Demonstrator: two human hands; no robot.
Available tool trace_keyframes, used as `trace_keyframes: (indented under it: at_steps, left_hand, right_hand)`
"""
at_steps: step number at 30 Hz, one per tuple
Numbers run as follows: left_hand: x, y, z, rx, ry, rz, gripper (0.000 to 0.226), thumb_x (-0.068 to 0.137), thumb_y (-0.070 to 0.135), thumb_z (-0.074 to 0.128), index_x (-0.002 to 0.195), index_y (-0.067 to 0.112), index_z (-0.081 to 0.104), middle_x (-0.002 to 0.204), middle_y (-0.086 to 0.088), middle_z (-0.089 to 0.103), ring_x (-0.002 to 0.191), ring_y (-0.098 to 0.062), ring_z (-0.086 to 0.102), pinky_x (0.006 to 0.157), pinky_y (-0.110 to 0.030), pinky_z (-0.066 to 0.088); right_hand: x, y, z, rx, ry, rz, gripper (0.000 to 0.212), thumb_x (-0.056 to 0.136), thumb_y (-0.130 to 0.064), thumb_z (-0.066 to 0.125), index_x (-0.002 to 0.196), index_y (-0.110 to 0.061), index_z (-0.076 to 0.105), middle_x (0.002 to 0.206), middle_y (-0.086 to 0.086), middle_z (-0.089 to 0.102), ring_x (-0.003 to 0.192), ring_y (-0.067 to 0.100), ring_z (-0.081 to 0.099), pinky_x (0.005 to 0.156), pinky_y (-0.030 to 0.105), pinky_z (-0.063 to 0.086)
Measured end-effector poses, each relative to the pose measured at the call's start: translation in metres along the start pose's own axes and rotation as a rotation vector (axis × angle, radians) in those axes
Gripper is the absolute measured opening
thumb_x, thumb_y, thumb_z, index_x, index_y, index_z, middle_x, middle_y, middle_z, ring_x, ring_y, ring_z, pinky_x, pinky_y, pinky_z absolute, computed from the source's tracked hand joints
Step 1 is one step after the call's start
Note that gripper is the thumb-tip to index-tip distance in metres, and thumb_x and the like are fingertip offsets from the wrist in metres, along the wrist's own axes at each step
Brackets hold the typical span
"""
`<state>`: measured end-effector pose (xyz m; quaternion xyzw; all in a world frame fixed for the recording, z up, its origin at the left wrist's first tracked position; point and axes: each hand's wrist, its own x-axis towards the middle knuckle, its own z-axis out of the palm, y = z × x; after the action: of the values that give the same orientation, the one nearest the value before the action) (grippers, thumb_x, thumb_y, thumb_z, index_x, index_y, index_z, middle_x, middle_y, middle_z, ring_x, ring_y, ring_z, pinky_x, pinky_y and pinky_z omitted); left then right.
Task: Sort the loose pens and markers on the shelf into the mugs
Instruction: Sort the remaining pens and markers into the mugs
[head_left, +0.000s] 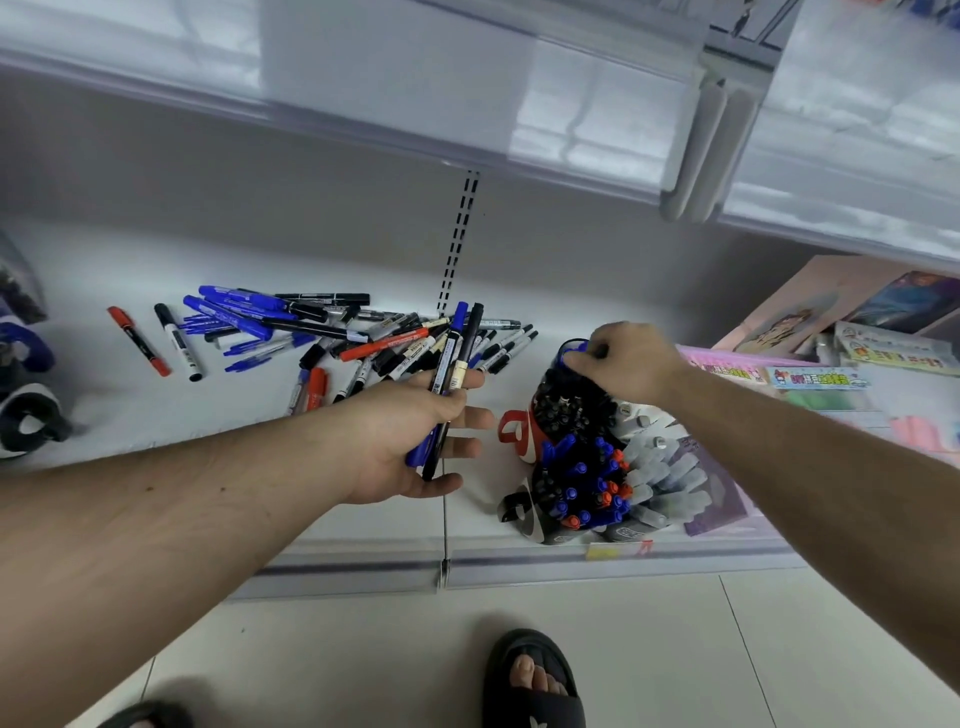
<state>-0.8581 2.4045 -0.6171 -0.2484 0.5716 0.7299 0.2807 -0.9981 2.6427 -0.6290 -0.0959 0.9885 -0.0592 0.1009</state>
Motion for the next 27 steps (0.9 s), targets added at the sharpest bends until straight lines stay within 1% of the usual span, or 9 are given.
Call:
trace_keyframes:
  at_steps: [2,7,10,13,16,20,24,25,27]
  left_hand:
    - [0.001,0.0,0.001,0.005,0.001,0.003,0.021,0.103,0.023,0.051,0.108,0.032,0.07,0.095,0.002,0.077,0.089,-0.019,0.069,0.089,-0.048,0.054]
    - [0.0,0.001,0.002,0.006,-0.035,0.013,0.021,0.103,0.025,0.051,0.108,0.032,0.07,0.097,0.003,0.077,0.084,-0.018,0.067,0.076,-0.039,0.054]
    - [-0.003,0.001,-0.001,0.025,-0.045,0.015,0.022,0.103,0.024,0.051,0.107,0.032,0.071,0.097,0.002,0.077,0.077,-0.016,0.064,0.072,-0.036,0.05]
    - [-0.007,0.003,-0.006,0.003,-0.096,0.007,0.023,0.102,0.025,0.051,0.108,0.03,0.072,0.098,-0.001,0.076,0.068,-0.015,0.059,0.066,-0.032,0.046]
    - [-0.012,0.004,-0.008,0.012,-0.182,-0.002,0.024,0.101,0.024,0.052,0.107,0.03,0.074,0.086,0.001,0.073,0.064,-0.013,0.054,0.06,-0.029,0.042]
    - [-0.019,0.004,-0.002,-0.044,-0.148,-0.009,0.022,0.102,0.024,0.051,0.101,0.023,0.072,0.071,0.0,0.059,0.06,-0.013,0.047,0.059,-0.028,0.038]
    - [-0.034,0.005,0.012,-0.286,-0.147,-0.023,0.023,0.103,0.028,0.044,0.09,0.018,0.059,0.061,-0.001,0.053,0.057,-0.014,0.046,0.061,-0.031,0.037]
    - [-0.037,0.004,0.016,-0.311,-0.152,-0.022,0.024,0.104,0.029,0.041,0.091,0.019,0.058,0.061,-0.002,0.055,0.057,-0.015,0.048,0.061,-0.031,0.037]
    - [-0.043,0.0,0.021,-0.334,-0.178,-0.038,0.023,0.104,0.031,0.038,0.101,0.018,0.057,0.08,-0.007,0.062,0.065,-0.018,0.055,0.063,-0.032,0.04]
  right_hand:
    - [0.005,-0.007,0.015,-0.031,-0.126,0.006,0.039,0.097,-0.051,0.049,0.072,-0.021,0.055,0.076,-0.004,0.054,0.07,0.01,0.049,0.057,0.027,0.035]
    - [0.017,-0.016,0.041,-0.177,-0.251,-0.025,0.033,0.098,-0.044,0.05,0.085,-0.014,0.056,0.082,0.0,0.055,0.084,0.021,0.054,0.071,0.031,0.042]
    - [0.014,-0.028,0.019,-0.086,-0.119,0.008,0.029,0.093,-0.041,0.058,0.086,-0.013,0.062,0.095,0.002,0.062,0.087,0.02,0.056,0.068,0.028,0.045]
    - [-0.012,-0.056,-0.017,0.291,0.103,0.028,0.025,0.092,-0.036,0.062,0.076,-0.017,0.061,0.077,-0.003,0.059,0.07,0.013,0.054,0.054,0.023,0.036]
    - [-0.057,-0.09,-0.047,0.699,0.186,0.021,0.024,0.09,-0.031,0.068,0.071,-0.019,0.061,0.06,-0.006,0.054,0.055,0.011,0.048,0.054,0.023,0.037]
    - [-0.116,-0.12,-0.061,0.694,0.223,-0.091,0.018,0.087,-0.025,0.071,0.072,-0.02,0.062,0.049,-0.015,0.054,0.044,0.002,0.045,0.048,0.017,0.037]
    - [-0.161,-0.138,-0.048,0.52,0.092,-0.167,0.017,0.083,-0.034,0.075,0.093,-0.026,0.064,0.068,-0.014,0.062,0.055,0.005,0.058,0.055,0.018,0.045]
    - [-0.166,-0.14,-0.043,0.501,0.066,-0.139,0.024,0.082,-0.038,0.075,0.1,-0.027,0.062,0.073,-0.012,0.065,0.059,0.005,0.061,0.058,0.019,0.048]
    - [-0.174,-0.142,-0.034,0.546,0.027,-0.078,0.033,0.083,-0.04,0.074,0.109,-0.028,0.058,0.078,-0.004,0.071,0.066,0.007,0.067,0.064,0.022,0.053]
